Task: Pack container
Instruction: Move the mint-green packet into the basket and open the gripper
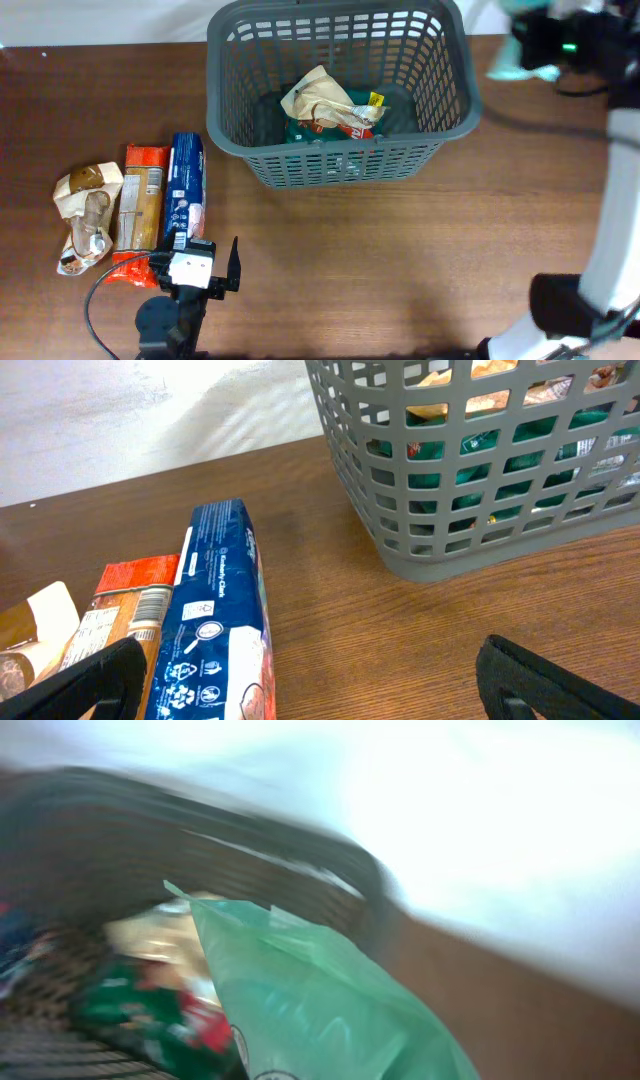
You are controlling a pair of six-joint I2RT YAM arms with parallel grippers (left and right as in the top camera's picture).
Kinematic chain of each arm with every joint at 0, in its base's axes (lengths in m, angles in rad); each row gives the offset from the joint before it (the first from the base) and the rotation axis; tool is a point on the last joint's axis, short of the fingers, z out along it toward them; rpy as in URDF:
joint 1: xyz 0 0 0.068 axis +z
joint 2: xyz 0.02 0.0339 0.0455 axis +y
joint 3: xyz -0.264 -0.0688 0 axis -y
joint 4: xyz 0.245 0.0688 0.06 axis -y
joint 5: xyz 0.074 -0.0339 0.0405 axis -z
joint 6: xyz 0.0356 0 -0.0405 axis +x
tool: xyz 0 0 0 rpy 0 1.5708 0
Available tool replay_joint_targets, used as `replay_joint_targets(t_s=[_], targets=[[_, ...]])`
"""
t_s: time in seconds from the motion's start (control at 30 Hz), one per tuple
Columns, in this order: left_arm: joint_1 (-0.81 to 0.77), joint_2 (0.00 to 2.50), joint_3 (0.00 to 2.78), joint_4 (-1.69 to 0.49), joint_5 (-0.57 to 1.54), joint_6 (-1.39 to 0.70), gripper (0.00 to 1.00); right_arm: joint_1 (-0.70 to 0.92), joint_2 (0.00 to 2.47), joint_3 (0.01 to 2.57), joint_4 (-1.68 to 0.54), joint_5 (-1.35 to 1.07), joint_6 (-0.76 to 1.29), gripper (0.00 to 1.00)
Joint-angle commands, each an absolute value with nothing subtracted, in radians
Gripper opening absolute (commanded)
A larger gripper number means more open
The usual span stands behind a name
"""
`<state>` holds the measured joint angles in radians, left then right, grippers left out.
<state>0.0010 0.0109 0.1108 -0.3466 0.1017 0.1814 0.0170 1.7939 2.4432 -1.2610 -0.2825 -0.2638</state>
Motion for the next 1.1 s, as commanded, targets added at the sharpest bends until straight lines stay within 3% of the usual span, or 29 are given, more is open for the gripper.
replay_joint_targets(t_s=[0.0, 0.17, 0.4, 0.63, 0.67, 0.7, 0.73, 0.77, 0.83, 0.87, 1.07], targets=[[-0.003, 0.005, 0.105, -0.344, 0.109, 0.173, 0.99, 0.236, 1.808, 2.458, -1.238, -0.189, -0.47, 0.03], [-0.003, 0.005, 0.105, -0.344, 0.109, 0.173, 0.99, 0.362, 1.929, 2.415, -1.186, -0.07, -0.576, 0.03], [-0.003, 0.005, 0.105, -0.344, 0.109, 0.173, 0.99, 0.369, 2.18, 2.41, -1.106, -0.077, -0.571, 0.04], [-0.003, 0.005, 0.105, -0.344, 0.109, 0.173, 0.99, 0.393, 2.279, 2.41, -1.1, -0.078, -0.557, 0.04], [-0.003, 0.005, 0.105, -0.344, 0.109, 0.173, 0.99, 0.393, 2.28, 2.41, -1.098, -0.076, -0.541, 0.1], [-0.003, 0.005, 0.105, -0.344, 0.109, 0.173, 0.99, 0.392, 2.28, 2.41, -1.095, -0.077, -0.527, 0.47], [-0.003, 0.005, 0.105, -0.344, 0.109, 0.173, 0.99, 0.392, 2.278, 2.412, -1.095, -0.072, -0.515, 0.68], [-0.003, 0.005, 0.105, -0.344, 0.109, 0.173, 0.99, 0.392, 2.271, 2.416, -1.098, -0.065, -0.515, 0.73], [-0.003, 0.005, 0.105, -0.344, 0.109, 0.173, 0.99, 0.39, 2.243, 2.427, -1.104, -0.039, -0.499, 0.73], [-0.003, 0.005, 0.105, -0.344, 0.109, 0.173, 0.99, 0.384, 2.194, 2.435, -1.103, -0.001, -0.468, 0.8], [-0.003, 0.005, 0.105, -0.344, 0.109, 0.173, 0.99, 0.267, 1.989, 2.437, -1.103, 0.025, -0.355, 0.89]])
